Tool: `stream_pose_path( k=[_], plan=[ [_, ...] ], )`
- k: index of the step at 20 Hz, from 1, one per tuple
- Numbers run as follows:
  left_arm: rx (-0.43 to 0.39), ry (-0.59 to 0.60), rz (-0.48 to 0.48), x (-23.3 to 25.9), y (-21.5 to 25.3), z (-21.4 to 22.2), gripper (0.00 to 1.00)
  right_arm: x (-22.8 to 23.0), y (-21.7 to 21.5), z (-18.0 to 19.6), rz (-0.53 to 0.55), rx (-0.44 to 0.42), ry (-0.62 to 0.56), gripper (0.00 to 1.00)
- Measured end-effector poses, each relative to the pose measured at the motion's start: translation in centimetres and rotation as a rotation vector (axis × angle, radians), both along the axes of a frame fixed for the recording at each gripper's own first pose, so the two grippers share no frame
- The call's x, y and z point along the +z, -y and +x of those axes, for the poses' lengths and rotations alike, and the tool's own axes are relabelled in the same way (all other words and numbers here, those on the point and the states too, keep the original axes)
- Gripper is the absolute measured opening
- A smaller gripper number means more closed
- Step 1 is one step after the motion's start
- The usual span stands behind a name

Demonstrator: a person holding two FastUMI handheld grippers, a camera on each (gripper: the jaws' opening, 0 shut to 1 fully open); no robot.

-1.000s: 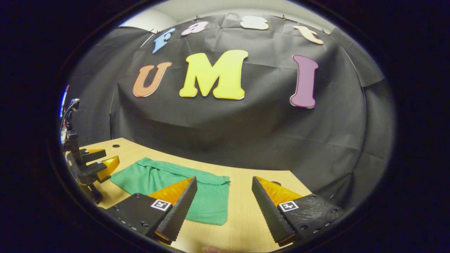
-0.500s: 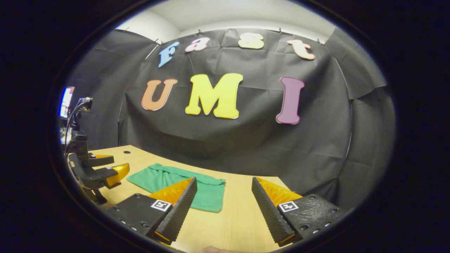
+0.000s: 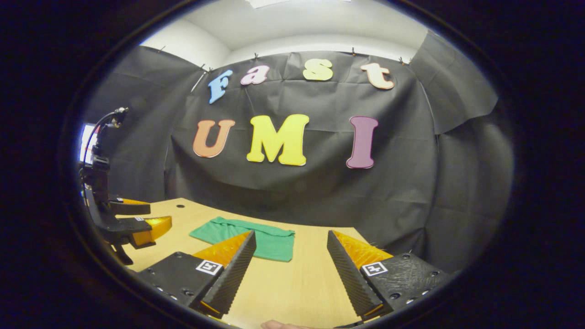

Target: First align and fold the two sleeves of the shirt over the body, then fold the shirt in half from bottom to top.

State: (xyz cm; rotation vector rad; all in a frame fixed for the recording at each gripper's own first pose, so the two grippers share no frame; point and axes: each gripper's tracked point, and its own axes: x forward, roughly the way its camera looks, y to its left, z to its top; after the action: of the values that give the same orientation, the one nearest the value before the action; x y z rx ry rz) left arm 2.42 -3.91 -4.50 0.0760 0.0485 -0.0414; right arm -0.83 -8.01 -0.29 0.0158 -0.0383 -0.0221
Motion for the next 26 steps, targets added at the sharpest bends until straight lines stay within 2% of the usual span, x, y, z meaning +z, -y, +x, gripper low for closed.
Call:
stream_pose_path(
  k=[1,3,6,7,10,13,19,26],
  plan=[
    [0.003,0.004,0.014,0.3,0.0,-1.0,1.0,0.2,-0.3,-0.7,0.0,0.001,0.006,0.96],
    [-0.009,0.007,0.023,0.7,0.1,-2.0,1.0,0.3,-0.8,-1.6,-0.001,-0.011,0.011,0.95],
    [-0.073,-0.006,-0.029,1.1,1.4,-2.9,1.0,-0.5,-3.1,-2.3,0.004,0.016,-0.033,0.96],
    [-0.061,-0.001,-0.03,1.5,0.9,-3.3,1.0,-0.6,-3.8,-2.6,-0.002,0.022,-0.043,0.96],
    [-0.059,0.028,-0.008,2.4,0.6,-4.0,1.0,-0.4,-5.3,-3.1,-0.045,0.015,-0.025,0.95],
    [-0.097,0.043,-0.015,2.9,1.5,-4.6,1.0,-1.1,-7.1,-3.2,-0.08,0.037,-0.029,0.96],
    [-0.103,0.023,-0.042,2.0,2.4,-4.3,1.0,-1.2,-6.8,-3.1,-0.077,0.035,-0.031,0.96],
    [-0.07,0.004,-0.047,1.2,1.9,-3.6,1.0,-2.1,-5.5,-3.1,-0.063,0.026,-0.052,0.94]
  ],
)
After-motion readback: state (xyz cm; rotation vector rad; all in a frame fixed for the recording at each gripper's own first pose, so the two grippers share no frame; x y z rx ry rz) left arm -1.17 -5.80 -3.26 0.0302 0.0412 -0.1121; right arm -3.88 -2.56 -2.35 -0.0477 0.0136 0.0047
